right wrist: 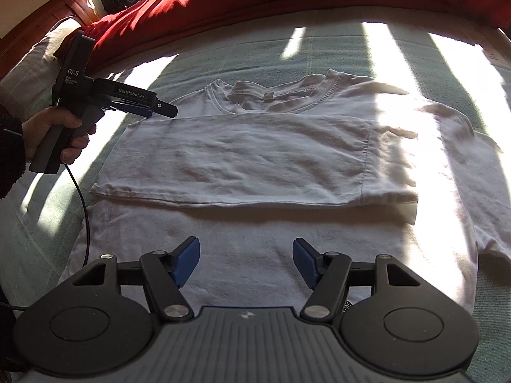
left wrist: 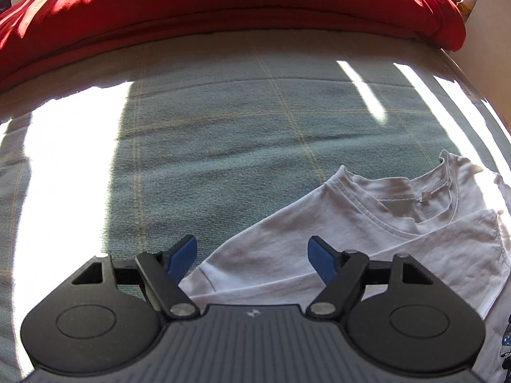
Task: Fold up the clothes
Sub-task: 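Move both open tools over the unfolded 'Nice Day' side of the shirt, then hover both open tools over the 'Nice Day' print, smoothing the shirt front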
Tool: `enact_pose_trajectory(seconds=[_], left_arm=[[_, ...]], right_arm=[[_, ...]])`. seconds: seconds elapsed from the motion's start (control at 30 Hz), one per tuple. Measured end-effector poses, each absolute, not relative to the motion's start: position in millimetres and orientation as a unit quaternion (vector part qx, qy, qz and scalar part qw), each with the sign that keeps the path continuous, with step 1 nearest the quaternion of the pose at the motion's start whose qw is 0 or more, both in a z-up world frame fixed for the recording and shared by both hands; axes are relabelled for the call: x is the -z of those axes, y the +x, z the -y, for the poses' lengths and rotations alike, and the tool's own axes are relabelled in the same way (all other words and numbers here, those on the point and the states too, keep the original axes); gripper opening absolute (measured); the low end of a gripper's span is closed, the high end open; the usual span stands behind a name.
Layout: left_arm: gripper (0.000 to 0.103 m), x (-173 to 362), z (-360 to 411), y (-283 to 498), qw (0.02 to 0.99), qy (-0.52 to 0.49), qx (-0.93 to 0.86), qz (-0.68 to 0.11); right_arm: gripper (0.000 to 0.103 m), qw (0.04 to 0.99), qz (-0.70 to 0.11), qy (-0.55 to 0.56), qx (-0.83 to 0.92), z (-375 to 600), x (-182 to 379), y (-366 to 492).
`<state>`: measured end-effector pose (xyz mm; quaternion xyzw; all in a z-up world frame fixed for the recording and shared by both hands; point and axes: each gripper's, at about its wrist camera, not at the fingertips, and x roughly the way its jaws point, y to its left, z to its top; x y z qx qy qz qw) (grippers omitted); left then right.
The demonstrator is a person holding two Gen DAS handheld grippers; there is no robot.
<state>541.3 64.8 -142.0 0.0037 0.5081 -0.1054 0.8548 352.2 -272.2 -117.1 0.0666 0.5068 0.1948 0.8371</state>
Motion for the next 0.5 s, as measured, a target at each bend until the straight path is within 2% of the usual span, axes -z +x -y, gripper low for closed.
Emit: enact_pose_trajectory(seconds=[0.2,0.5], left_arm=[[0.076,107.2,-56.3,512.2,0.849,0.023,0.145,-0.508],[0.077,82.3,-17.1,426.5,0.812,0.068,0.210,-0.541]], right_arm=[[0.069,0.838,-0.506,0.066,-0.193,272.8,113.0,349.8],[0.069,0.838,-0.513,0.040,-0.182,268.0,110.0,338.6]])
